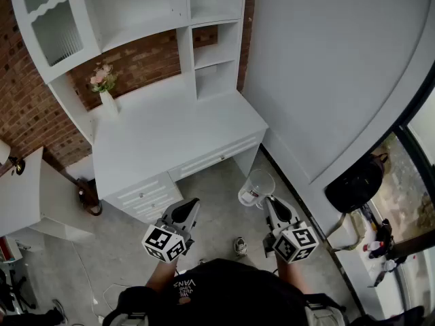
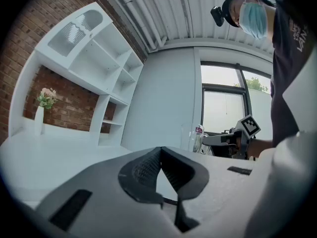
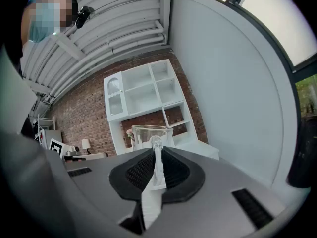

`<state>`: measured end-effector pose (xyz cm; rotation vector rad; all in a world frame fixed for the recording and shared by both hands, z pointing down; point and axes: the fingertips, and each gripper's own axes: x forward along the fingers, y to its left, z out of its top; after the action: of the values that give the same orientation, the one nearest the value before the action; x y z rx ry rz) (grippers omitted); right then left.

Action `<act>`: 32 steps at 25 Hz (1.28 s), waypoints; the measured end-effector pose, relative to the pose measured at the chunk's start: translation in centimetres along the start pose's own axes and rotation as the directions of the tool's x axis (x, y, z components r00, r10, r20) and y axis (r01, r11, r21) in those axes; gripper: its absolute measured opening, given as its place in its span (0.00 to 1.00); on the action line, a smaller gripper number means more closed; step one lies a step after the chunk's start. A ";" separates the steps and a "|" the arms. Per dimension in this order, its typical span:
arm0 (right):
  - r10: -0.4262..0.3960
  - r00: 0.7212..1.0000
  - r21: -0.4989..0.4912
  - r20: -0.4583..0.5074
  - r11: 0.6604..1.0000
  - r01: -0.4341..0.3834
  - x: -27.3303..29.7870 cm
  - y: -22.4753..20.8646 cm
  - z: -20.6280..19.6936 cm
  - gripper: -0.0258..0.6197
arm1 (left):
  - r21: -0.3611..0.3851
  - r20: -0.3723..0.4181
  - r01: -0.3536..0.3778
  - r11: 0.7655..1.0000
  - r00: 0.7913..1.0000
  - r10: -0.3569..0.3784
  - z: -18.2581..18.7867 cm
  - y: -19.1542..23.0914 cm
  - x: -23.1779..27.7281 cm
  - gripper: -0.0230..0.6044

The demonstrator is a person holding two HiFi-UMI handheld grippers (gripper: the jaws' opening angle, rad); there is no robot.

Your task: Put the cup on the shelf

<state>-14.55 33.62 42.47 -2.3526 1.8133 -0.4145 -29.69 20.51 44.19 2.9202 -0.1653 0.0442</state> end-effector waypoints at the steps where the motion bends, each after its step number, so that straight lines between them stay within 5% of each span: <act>1: 0.000 1.000 0.001 -0.001 1.000 0.000 0.2 -0.3 0.1 0.09 | 0.000 0.001 0.001 1.000 1.000 -0.001 0.1 0.0 0.5 0.05; 13: 0.079 0.997 0.046 -0.019 0.996 -0.078 3.9 -5.7 1.9 0.09 | -0.004 0.012 -0.030 1.000 0.999 0.030 0.2 0.1 7.7 0.05; 32: 0.243 0.967 0.021 -0.080 0.970 -0.242 9.8 -14.9 3.8 0.09 | -0.032 0.015 -0.185 0.982 0.983 0.185 -1.4 -0.2 17.0 0.05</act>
<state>2.67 27.92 44.31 -2.0980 2.0978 -0.4917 -12.84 19.14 46.23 2.8659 -0.4359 0.0447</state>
